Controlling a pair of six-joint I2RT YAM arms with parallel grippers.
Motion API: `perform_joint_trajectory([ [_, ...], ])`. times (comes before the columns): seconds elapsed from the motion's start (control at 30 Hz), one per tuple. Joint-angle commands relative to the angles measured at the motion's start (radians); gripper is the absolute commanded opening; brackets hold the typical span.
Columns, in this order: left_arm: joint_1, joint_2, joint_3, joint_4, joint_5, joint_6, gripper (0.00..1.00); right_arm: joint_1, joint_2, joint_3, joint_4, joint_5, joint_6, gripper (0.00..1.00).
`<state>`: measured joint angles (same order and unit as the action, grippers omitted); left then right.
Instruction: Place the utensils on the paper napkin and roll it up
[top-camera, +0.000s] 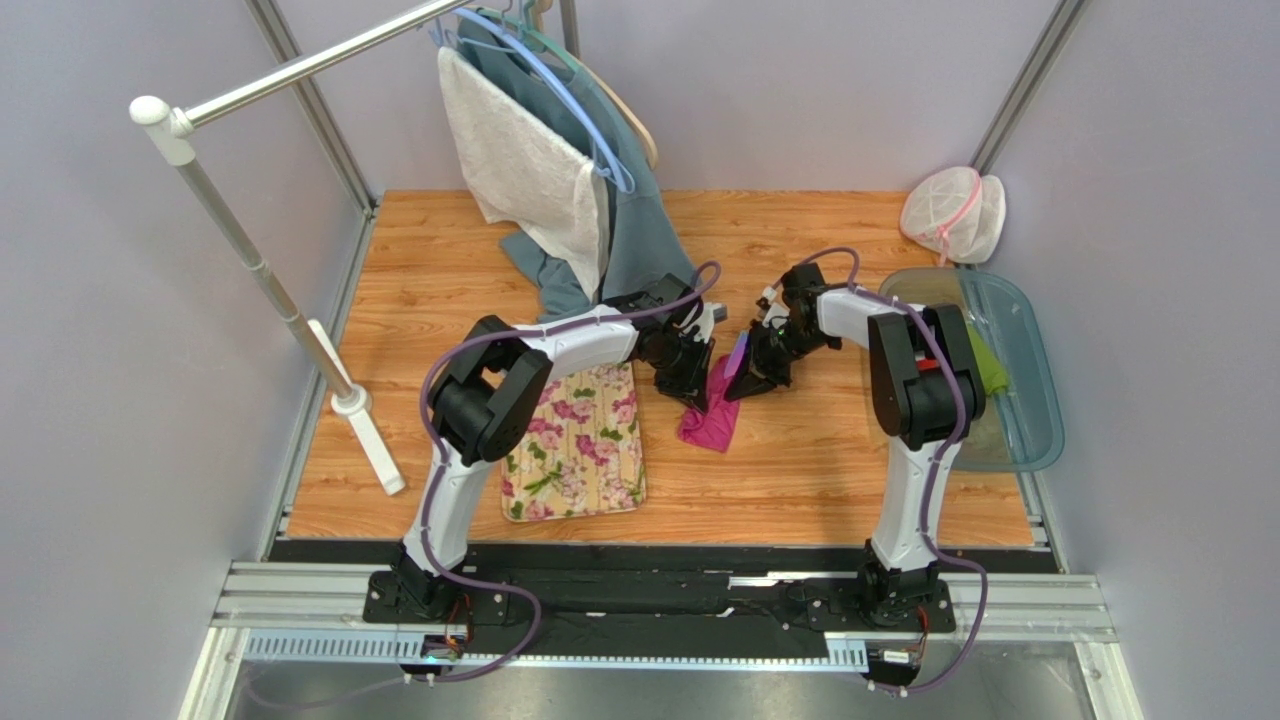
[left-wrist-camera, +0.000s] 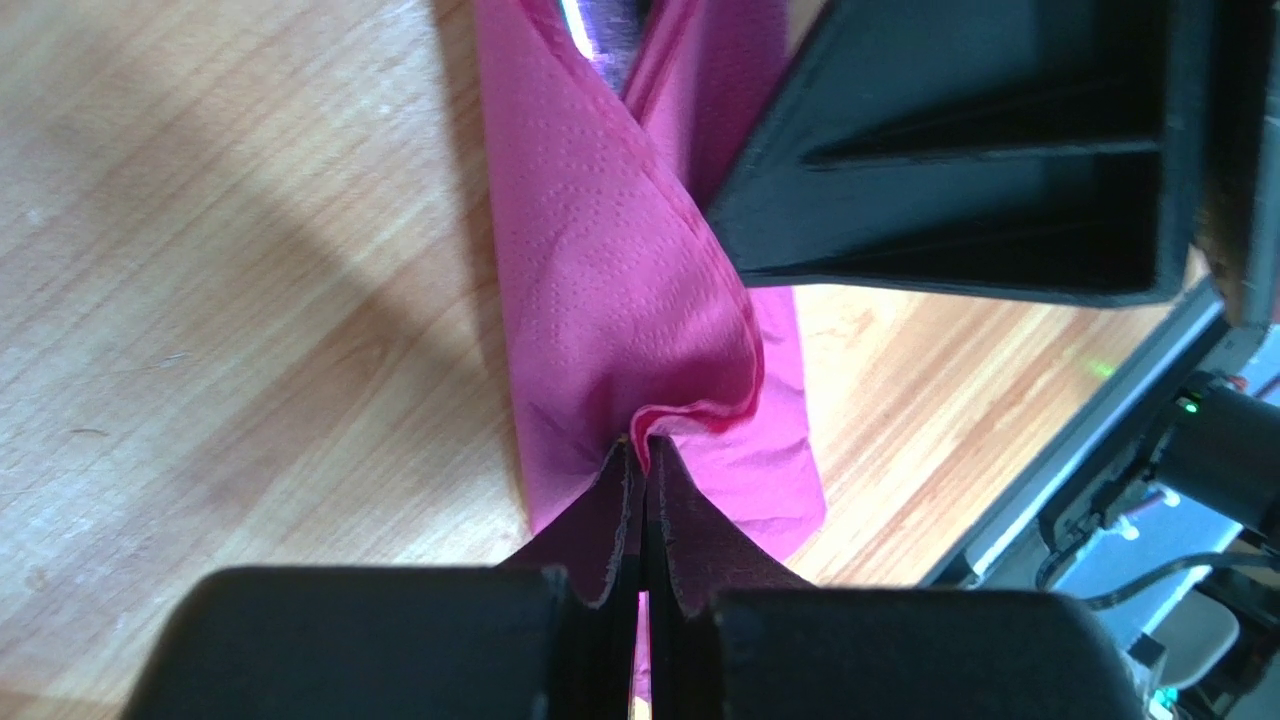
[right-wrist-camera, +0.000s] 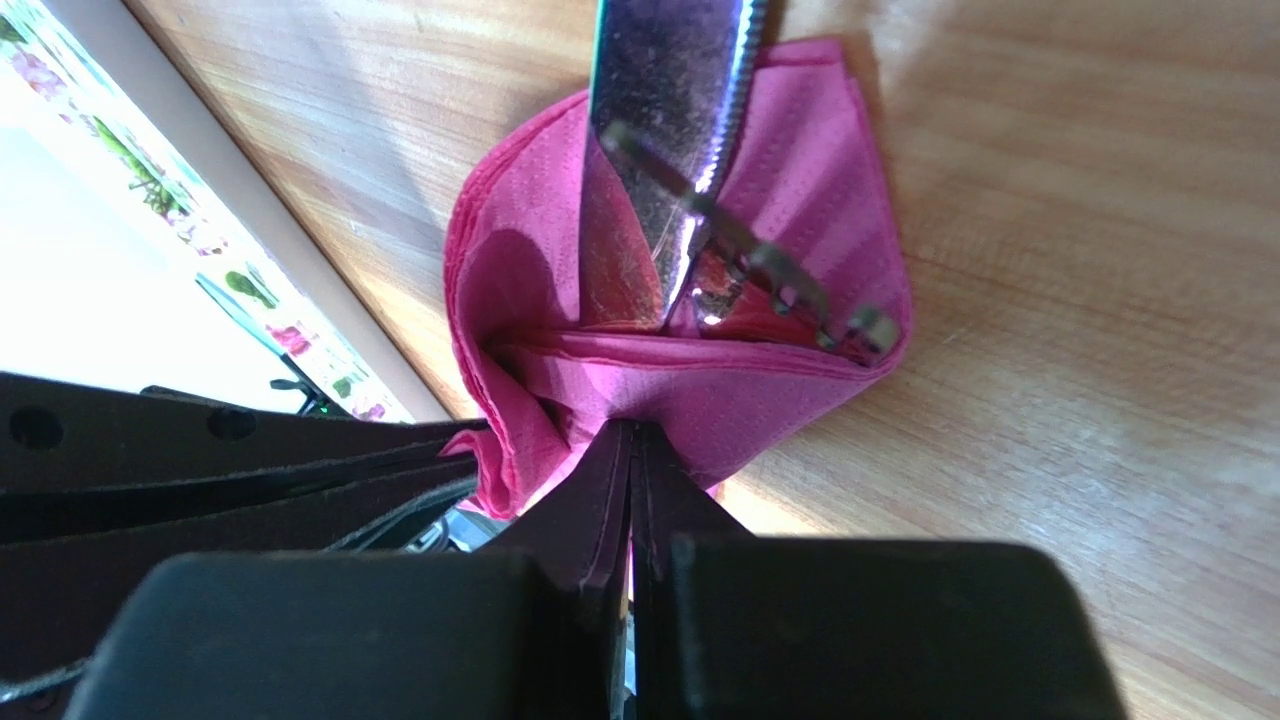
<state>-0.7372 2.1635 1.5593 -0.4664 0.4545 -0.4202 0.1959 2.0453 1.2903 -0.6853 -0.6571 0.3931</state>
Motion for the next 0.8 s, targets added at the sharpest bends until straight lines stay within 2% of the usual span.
perform_joint_trajectory([
  [0.0, -0.014, -0.074, -0.005, 0.047, 0.052, -0.003, 0.00, 0.005, 0.045, -0.013, 0.026, 0.082, -0.002, 0.01],
  [0.17, -0.018, -0.073, -0.010, 0.089, 0.105, -0.014, 0.00, 0.005, 0.056, -0.009, 0.026, 0.079, 0.006, 0.00],
  [0.77, -0.028, -0.054, -0.102, 0.428, 0.266, -0.144, 0.00, 0.005, 0.065, -0.023, 0.044, 0.073, 0.018, 0.00],
])
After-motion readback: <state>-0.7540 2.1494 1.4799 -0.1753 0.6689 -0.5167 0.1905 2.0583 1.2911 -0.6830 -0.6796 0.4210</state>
